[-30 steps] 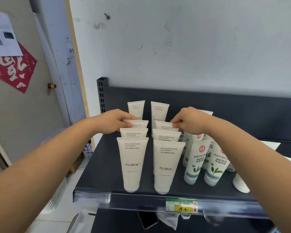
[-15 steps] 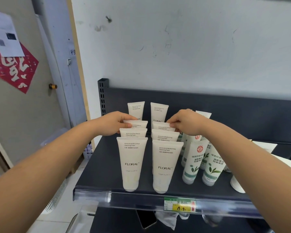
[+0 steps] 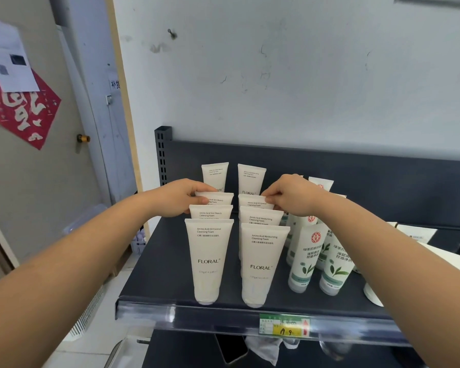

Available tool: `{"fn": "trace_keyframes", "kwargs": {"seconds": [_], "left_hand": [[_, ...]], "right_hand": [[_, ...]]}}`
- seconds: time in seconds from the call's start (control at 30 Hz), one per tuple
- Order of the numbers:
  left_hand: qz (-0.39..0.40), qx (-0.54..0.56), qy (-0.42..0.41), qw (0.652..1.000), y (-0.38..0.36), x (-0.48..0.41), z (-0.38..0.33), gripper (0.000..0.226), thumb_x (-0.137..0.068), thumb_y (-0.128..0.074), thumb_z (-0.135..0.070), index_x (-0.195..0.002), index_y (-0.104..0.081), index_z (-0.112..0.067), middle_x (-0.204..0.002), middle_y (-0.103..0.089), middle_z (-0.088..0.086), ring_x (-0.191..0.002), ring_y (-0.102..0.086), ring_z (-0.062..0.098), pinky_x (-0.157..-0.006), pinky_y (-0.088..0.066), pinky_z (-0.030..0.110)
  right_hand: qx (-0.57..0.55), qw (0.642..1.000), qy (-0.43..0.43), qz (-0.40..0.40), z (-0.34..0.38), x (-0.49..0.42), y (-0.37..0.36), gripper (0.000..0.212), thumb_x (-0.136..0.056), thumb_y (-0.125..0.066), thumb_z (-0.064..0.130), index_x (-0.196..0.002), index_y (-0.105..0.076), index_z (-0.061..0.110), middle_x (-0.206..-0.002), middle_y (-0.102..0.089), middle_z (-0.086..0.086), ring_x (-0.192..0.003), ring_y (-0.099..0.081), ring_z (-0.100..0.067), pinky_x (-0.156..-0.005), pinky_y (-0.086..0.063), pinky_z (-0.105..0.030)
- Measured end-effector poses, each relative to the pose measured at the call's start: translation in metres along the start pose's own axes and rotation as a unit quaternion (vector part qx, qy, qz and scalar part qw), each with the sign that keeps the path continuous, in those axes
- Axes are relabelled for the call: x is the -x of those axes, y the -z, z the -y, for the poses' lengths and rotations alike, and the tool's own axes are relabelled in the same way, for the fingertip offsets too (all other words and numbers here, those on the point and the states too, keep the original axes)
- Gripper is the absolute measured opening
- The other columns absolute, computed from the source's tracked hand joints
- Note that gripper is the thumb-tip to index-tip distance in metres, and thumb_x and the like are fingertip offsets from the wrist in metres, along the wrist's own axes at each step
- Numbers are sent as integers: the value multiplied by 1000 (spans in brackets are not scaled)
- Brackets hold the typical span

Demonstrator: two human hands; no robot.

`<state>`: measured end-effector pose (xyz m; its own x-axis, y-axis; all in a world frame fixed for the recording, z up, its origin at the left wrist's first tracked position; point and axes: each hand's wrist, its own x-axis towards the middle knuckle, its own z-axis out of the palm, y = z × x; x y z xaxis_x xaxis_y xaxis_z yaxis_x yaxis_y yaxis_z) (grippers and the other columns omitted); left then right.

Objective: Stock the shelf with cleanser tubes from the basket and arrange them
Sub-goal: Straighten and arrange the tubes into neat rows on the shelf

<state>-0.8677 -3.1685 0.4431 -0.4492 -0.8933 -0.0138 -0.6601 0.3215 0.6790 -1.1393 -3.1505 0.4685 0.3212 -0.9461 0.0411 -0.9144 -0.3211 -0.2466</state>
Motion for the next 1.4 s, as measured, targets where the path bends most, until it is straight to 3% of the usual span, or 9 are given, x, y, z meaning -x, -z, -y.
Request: {"fn": "trace_keyframes", "kwargs": {"seconds": [0.2, 0.37, 0.43, 0.57, 0.67, 0.77, 0.87, 1.2, 1.4], "left_hand": [[10, 0, -7, 1000, 0, 0, 1, 34, -98, -52, -17, -129, -57, -31, -110, -67, -16, -98, -64, -2, -68, -51, 10], [47, -31, -10, 998, 9, -2, 2, 30, -99, -51, -29, -127, -56, -39, -113, -67, -17, -106, -64, 7, -90, -55, 30], [72, -10, -15, 997, 17, -3, 1, 30, -98, -49, -37, -127, -56, -38, -115, -67, -17, -106, -64, 5, -89, -55, 30], [-49, -3, -27, 998, 31, -19, -3, 24, -99, -47, -37, -117, -63, -32, -109, -69, -14, -100, -66, 5, -87, -56, 33], [-158, -67, -23, 985, 34, -45, 2, 22, -94, -59, -32, -116, -62, -29, -110, -67, -11, -100, -63, 9, -86, -49, 29], [-189, -79, -5, 979, 31, -73, 8, 39, -90, -66, -30, -127, -56, -26, -126, -60, -5, -106, -58, 11, -88, -43, 25], [-154, -119, 17, 981, 28, -94, 14, 49, -93, -62, -24, -140, -47, -22, -143, -49, -2, -124, -51, 17, -101, -40, 29], [-174, -69, 42, 981, 18, -108, 32, 32, -97, -49, -8, -121, -64, -22, -121, -65, -1, -105, -62, 19, -95, -50, 40], [-134, -77, 44, 987, 19, -100, 22, 34, -97, -50, -7, -124, -64, -23, -116, -66, -2, -93, -67, 15, -92, -53, 36]], "right_hand": [[-23, 1000, -6, 14, -2, -2, 1, 29, -99, -52, 19, -122, -68, 17, -113, -71, 5, -90, -68, -12, -82, -50, -24], [-58, 996, -9, 62, -5, -7, 10, 25, -97, -55, 24, -116, -71, 17, -104, -73, 4, -85, -71, -10, -81, -56, -25], [-85, 991, -6, 104, -6, -11, 17, 26, -95, -59, 30, -115, -71, 19, -107, -72, 5, -89, -71, -11, -86, -58, -30], [-114, 993, -18, 9, -6, -29, 26, 31, -94, -57, 41, -115, -69, 22, -103, -71, 4, -88, -70, -12, -87, -57, -33], [-36, 997, -23, -65, -4, -52, 23, 35, -96, -55, 36, -126, -61, 20, -120, -65, 1, -103, -63, -15, -93, -49, -30], [42, 997, -47, -52, -7, -77, 16, 47, -95, -56, 29, -139, -47, 16, -139, -52, -4, -125, -50, -22, -101, -41, -33], [71, 994, -77, 7, -12, -96, 8, 56, -96, -56, 28, -147, -36, 14, -147, -44, -7, -132, -43, -26, -106, -37, -36], [38, 994, -81, -63, -20, -111, -1, 26, -96, -54, 13, -121, -60, 15, -121, -61, -5, -106, -57, -22, -80, -46, -28], [18, 997, -57, -42, -23, -97, 9, 25, -94, -56, 7, -115, -67, 13, -111, -66, -3, -95, -63, -19, -87, -52, -32]]}}
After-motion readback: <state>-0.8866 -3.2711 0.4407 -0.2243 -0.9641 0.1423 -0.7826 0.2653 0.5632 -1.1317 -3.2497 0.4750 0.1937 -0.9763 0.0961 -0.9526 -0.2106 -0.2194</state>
